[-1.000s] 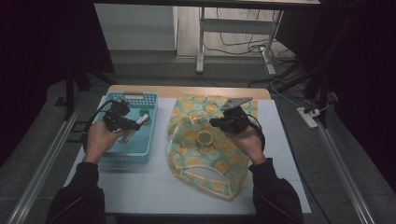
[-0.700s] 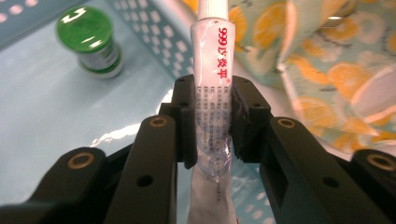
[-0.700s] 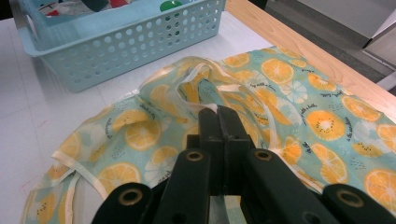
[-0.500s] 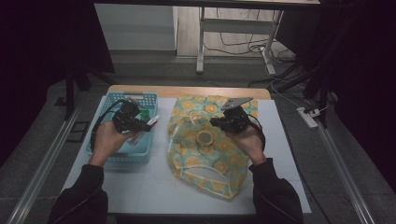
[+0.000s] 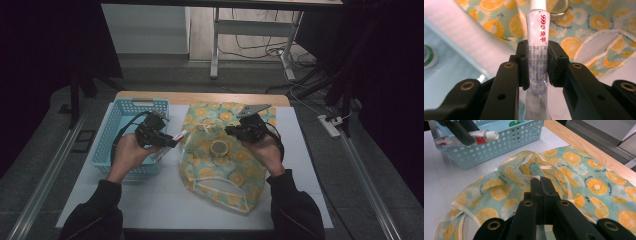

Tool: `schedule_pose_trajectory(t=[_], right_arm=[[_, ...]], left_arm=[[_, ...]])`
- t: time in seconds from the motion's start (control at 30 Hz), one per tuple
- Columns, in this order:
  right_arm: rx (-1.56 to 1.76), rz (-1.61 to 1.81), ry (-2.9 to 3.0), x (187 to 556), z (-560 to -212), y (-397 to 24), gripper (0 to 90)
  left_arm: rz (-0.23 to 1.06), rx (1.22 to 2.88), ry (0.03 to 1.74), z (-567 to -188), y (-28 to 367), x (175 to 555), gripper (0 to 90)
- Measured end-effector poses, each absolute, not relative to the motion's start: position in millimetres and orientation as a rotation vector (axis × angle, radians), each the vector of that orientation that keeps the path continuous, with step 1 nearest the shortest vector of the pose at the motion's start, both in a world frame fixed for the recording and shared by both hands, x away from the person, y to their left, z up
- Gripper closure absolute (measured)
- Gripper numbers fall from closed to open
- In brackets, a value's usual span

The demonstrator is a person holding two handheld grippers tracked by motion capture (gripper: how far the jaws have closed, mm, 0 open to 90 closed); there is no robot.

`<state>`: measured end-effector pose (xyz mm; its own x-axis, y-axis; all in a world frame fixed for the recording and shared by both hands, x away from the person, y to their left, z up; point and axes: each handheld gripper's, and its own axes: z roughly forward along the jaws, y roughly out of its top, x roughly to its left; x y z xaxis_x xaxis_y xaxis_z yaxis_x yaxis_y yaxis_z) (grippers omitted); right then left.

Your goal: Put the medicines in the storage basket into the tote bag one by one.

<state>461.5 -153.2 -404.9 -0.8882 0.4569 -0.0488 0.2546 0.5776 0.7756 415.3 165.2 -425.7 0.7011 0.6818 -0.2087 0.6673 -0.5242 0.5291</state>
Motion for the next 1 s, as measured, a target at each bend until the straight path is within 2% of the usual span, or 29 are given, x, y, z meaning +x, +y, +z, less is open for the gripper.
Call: schedule_pose_trajectory(t=[1.0], right_arm=[[0.574, 1.215, 2.560, 460, -404, -152, 90.0]], left_arm=[[-0.023, 2.371, 0.875, -447, 71, 430, 72.7]])
